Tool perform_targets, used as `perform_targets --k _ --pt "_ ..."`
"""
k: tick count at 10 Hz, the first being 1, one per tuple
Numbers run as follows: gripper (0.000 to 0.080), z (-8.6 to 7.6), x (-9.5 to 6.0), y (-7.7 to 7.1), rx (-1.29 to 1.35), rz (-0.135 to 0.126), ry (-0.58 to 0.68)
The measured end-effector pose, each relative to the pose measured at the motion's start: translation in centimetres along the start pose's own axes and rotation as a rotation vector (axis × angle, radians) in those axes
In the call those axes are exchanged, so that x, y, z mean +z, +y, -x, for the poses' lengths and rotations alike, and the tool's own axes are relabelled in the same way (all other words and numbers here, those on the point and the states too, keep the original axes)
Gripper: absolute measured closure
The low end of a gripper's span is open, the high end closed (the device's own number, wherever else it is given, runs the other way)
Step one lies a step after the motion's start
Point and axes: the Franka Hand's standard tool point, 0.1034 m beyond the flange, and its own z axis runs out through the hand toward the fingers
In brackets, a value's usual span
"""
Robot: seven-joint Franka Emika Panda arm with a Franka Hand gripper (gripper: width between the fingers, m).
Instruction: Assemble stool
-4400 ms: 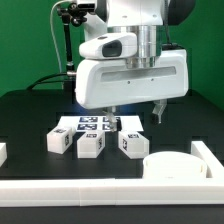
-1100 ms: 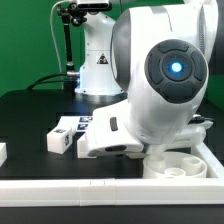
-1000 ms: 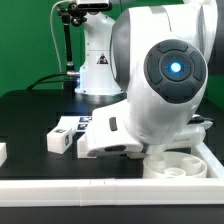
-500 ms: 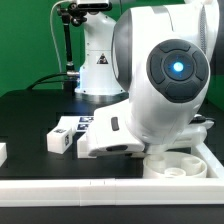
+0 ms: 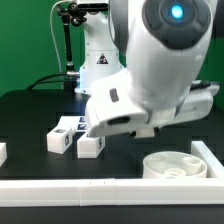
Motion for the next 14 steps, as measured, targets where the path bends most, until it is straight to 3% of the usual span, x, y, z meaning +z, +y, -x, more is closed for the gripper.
perform_targets --k 1,5,6,8,10,14 --pt "0.0472 0.4 -0.8 -0.2 -0.001 0.003 0.016" --pt "0.0472 -0.9 -1.2 0.0 -0.001 0.012 0.088" --pt "0.0472 -2.0 -2.0 0.2 -0.016 0.025 0.190" --pt "0.0472 -2.5 -5.3 0.0 -0.003 0.006 0.413" --pt "0.0472 -2.4 -7.2 -0.2 0.004 0.010 0.542" --pt "0.0472 -3.7 -7.7 0.7 0.021 0.058 0.848"
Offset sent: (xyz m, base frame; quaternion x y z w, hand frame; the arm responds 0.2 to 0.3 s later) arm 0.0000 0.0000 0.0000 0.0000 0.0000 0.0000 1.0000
